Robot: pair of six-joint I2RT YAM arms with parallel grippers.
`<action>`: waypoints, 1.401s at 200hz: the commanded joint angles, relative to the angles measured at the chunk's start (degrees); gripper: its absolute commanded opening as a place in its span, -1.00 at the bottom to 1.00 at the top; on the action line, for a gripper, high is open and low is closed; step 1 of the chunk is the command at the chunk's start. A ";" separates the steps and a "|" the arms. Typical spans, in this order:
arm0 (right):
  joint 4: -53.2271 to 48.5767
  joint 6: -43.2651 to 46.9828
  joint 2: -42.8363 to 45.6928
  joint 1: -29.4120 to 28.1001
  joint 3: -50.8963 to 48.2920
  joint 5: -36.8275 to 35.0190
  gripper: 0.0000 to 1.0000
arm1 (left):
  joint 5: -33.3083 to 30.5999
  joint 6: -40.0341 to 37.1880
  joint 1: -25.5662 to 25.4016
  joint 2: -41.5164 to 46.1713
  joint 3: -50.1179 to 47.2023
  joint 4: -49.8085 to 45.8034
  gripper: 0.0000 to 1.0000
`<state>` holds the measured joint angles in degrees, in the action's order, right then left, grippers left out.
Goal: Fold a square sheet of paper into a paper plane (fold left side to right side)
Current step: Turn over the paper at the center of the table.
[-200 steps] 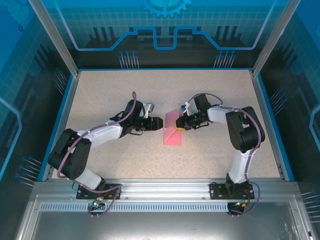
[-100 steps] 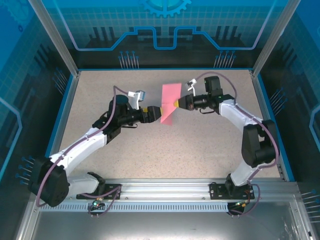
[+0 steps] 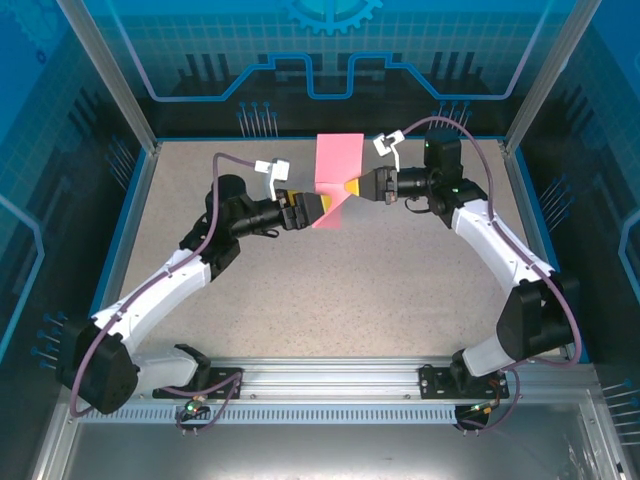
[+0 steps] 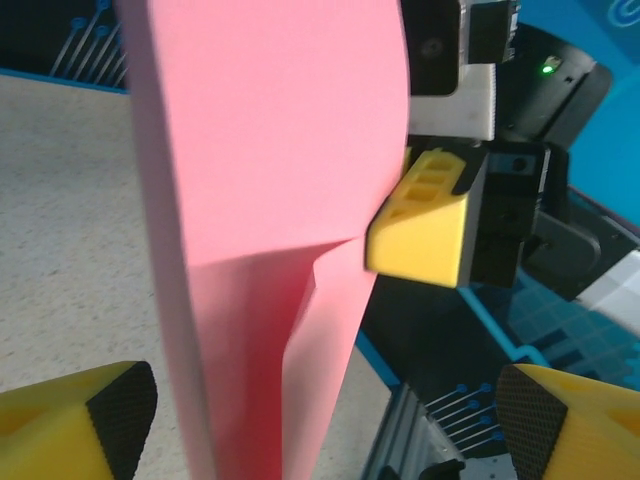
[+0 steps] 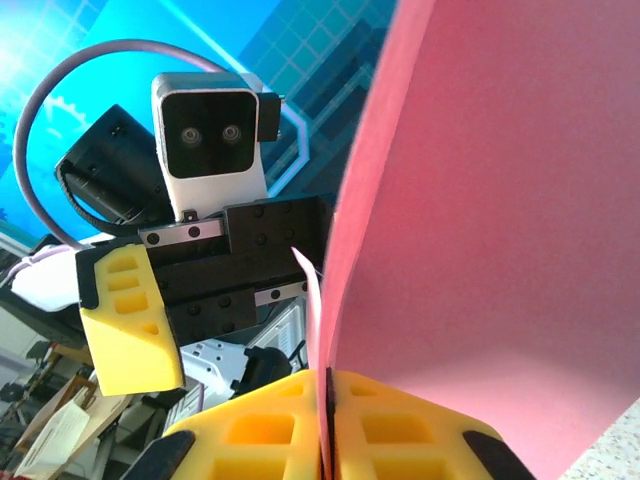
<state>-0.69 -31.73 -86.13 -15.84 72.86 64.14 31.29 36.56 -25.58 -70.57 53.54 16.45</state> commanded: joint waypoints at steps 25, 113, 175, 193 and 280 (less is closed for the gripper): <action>6.78 -5.10 2.37 -1.78 0.53 2.83 -0.74 | 4.30 4.17 0.56 -0.38 1.15 7.79 0.47; 0.51 -0.69 3.47 -1.72 0.37 0.72 -0.56 | 1.54 2.82 0.46 0.60 0.07 5.28 -0.59; -17.97 12.11 5.59 0.31 2.70 -8.98 -0.15 | -4.98 -4.86 -0.33 1.87 1.22 -7.84 -0.89; -27.54 17.00 6.03 1.17 3.89 -19.10 0.07 | -12.02 -10.41 -2.55 2.27 3.17 -17.14 -0.90; -39.19 17.53 9.99 8.07 -4.92 -56.00 0.66 | -72.09 -16.25 -22.00 -17.57 24.32 -62.23 -1.00</action>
<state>-36.84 -13.72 -78.67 -10.37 71.42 16.73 -18.57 19.31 -44.42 -79.85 71.46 -26.35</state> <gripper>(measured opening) 0.785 0.048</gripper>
